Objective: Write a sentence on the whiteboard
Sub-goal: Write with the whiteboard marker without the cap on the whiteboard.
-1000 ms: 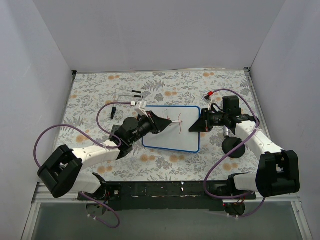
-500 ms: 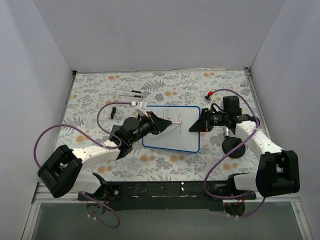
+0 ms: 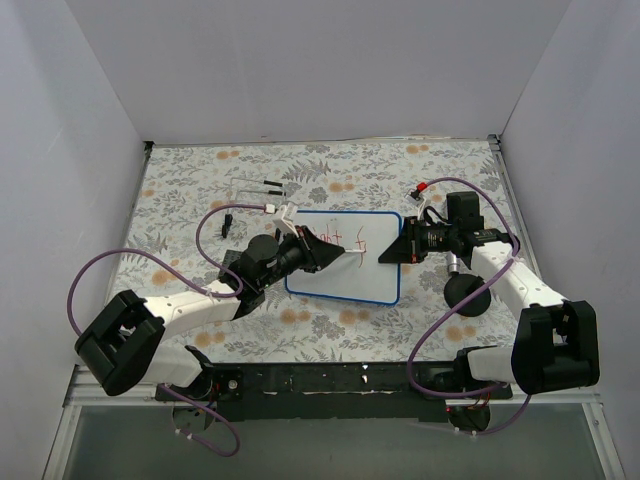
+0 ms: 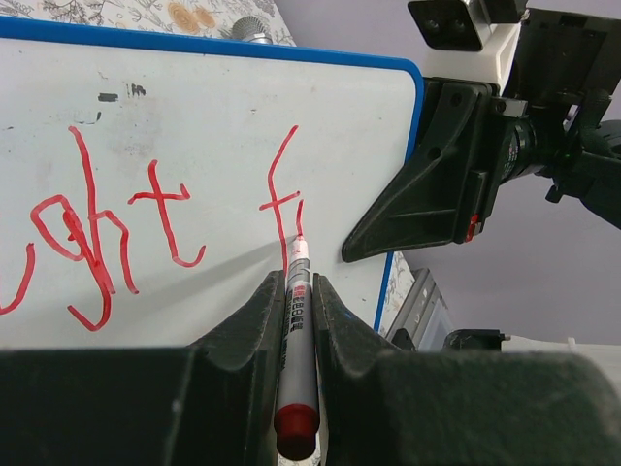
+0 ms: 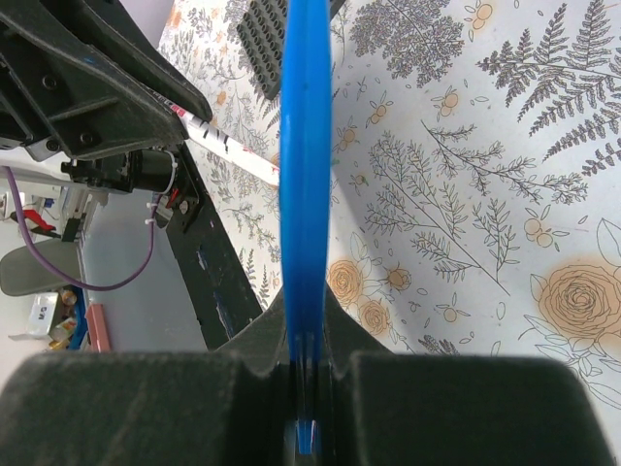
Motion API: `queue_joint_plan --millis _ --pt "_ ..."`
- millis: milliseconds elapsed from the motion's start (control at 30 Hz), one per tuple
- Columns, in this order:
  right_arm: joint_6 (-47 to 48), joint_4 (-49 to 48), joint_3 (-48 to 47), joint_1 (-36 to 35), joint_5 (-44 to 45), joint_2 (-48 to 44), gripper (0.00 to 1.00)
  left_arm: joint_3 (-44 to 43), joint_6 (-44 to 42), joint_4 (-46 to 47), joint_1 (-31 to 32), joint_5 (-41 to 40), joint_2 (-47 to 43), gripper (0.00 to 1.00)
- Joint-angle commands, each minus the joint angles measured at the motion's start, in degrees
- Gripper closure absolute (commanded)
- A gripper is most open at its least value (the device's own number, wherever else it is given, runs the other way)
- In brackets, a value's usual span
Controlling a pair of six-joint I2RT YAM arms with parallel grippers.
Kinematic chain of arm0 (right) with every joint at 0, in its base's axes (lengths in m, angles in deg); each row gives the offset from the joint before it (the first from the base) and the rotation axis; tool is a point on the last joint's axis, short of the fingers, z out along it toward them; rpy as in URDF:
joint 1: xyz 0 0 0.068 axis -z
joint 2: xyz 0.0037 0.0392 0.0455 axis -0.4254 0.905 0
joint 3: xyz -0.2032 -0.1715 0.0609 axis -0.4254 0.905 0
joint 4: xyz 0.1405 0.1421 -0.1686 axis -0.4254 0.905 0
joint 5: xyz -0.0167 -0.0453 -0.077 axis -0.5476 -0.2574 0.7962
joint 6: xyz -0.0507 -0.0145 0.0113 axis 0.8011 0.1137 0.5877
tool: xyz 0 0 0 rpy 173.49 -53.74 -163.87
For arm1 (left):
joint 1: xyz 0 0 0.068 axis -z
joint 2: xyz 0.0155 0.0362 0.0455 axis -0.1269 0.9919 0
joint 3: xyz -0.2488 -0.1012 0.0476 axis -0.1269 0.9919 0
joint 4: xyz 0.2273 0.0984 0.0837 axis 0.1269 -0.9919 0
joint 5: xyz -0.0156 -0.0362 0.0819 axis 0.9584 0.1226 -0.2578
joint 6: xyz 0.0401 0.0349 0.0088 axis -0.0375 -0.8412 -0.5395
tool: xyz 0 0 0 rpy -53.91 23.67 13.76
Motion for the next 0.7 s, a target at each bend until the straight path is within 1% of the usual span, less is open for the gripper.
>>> queue_joint_plan --millis 0,400,667 --pt "0.05 -3.25 -0.85 0.04 -3.76 -1.97 0.99 0.46 -0.24 -1.31 0.25 1.46 -1.57 1.0" --pt "0.05 -3.07 -1.02 0.13 -3.67 -2.06 0.99 -2.0 -0.15 -0.17 0.33 2.42 0.37 1.0" --pt "0.05 -3.07 -0.85 0.13 -3.67 -2.15 0.99 -3.67 -0.59 0.45 0.33 1.29 1.59 1.0"
